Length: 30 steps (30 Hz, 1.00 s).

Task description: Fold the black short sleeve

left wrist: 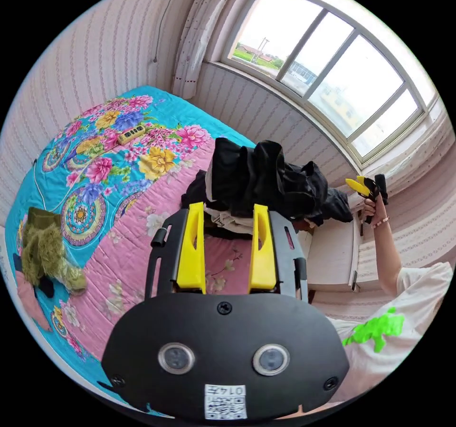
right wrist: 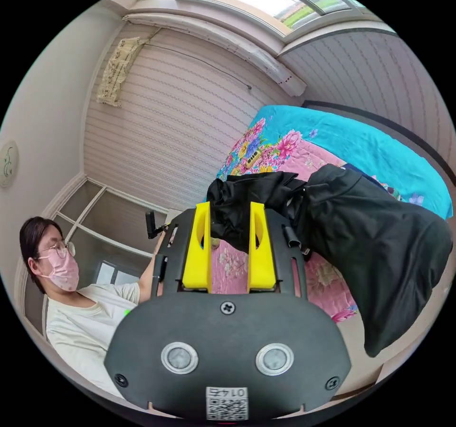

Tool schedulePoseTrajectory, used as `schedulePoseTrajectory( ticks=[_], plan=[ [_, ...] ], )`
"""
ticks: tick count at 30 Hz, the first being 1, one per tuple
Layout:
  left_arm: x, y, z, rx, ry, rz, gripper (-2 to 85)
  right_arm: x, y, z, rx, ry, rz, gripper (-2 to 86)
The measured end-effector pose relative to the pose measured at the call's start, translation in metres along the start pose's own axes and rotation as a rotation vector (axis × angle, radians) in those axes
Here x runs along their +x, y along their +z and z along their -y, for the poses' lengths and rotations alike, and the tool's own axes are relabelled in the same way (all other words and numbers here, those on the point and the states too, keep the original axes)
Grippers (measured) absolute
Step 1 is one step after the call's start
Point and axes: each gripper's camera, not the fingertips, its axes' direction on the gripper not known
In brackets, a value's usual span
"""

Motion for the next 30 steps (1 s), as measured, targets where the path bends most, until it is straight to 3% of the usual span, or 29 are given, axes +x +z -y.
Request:
schedulePoseTrajectory(
  ticks=[7,11,14,19,21,30],
  plan=[
    [-0.092,-0.017,-0.241,-0.018,-0.462,-0.075,12.5,-0.029,0.125,-0.044,-0.169,-0.089,-0.173,13.0],
    [-0.118,-0.041,-0.348,-0.026,-0.645,0.01,11.8,-0.052,0.241,-0.074,-0.284,-0.161,-0.054,13.5],
    [-0.135,-0.057,-0.409,-0.042,-0.742,0.059,12.4,-0.064,0.346,-0.127,-0.491,-0.191,-0.033,13.1],
    [-0.162,-0.074,-0.5,-0.085,-0.834,0.091,13.6,-0.066,0.516,-0.245,-0.852,-0.153,0.083,11.2],
    [-0.173,-0.08,-0.53,-0.111,-0.843,0.1,13.7,-0.069,0.588,-0.302,-0.975,-0.142,0.035,10.7],
    [-0.247,-0.074,-0.627,-0.194,-0.832,0.081,13.7,-0.041,0.775,-0.447,-1.145,-0.026,-0.205,9.3]
  ],
)
